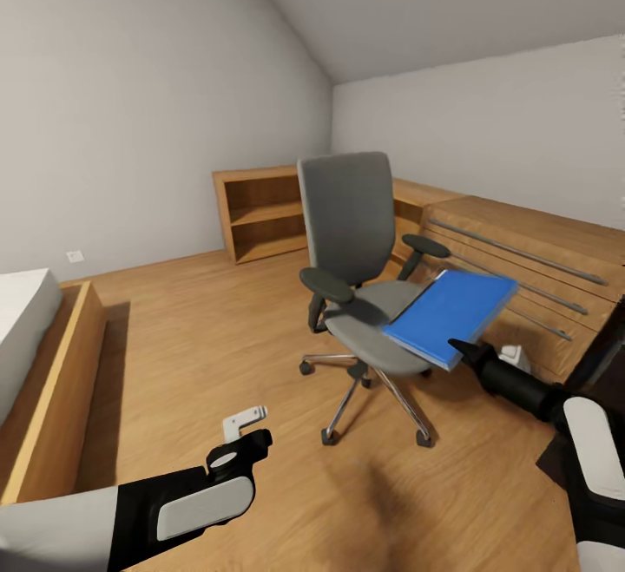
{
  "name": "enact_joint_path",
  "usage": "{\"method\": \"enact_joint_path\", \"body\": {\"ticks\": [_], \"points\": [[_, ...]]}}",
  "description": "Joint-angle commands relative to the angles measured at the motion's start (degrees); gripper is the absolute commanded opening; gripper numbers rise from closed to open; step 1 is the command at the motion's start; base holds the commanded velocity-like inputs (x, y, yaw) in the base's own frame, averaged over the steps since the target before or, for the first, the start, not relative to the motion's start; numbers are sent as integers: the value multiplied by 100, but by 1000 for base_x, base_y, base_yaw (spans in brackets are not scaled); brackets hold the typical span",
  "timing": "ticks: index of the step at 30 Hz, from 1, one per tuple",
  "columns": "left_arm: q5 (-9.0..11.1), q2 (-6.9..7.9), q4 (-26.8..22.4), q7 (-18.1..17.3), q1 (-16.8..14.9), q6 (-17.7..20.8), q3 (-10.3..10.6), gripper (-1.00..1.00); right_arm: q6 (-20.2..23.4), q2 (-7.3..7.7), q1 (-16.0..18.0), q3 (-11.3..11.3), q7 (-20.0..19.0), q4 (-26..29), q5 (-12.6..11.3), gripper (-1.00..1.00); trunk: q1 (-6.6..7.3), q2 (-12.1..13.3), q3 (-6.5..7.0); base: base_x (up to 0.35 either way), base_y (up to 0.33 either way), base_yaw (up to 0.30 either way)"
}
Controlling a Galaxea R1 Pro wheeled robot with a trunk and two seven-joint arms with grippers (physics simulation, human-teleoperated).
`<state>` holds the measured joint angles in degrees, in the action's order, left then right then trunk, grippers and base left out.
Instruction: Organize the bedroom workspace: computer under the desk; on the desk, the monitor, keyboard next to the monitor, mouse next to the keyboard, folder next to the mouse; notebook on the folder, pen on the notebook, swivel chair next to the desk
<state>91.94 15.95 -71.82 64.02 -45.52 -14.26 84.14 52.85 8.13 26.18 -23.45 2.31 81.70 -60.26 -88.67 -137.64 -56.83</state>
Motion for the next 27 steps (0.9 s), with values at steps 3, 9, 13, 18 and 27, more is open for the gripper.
{"method": "enact_joint_path", "body": {"ticks": [3,9,13,18,27], "points": [[35,4,-7,4,-10,-50,15,100,176,-57,2,-209,349,122,-79,-100,71,119,49,-239,0,0],[35,4,0,5,-10,-50,15,100,291,-91,1,-374,455,198,-136,-100,203,360,157,-72,0,0],[35,4,1,5,-10,-47,15,100,335,-94,0,-501,468,205,-149,-100,291,520,228,-14,0,0],[35,5,3,5,-10,-45,9,100,367,-100,-3,-575,471,199,-152,-100,400,721,318,-2,0,0],[52,-2,223,-9,-10,-17,-1,100,375,-99,-8,-592,472,199,-152,-100,598,1082,480,0,0,0]]}}
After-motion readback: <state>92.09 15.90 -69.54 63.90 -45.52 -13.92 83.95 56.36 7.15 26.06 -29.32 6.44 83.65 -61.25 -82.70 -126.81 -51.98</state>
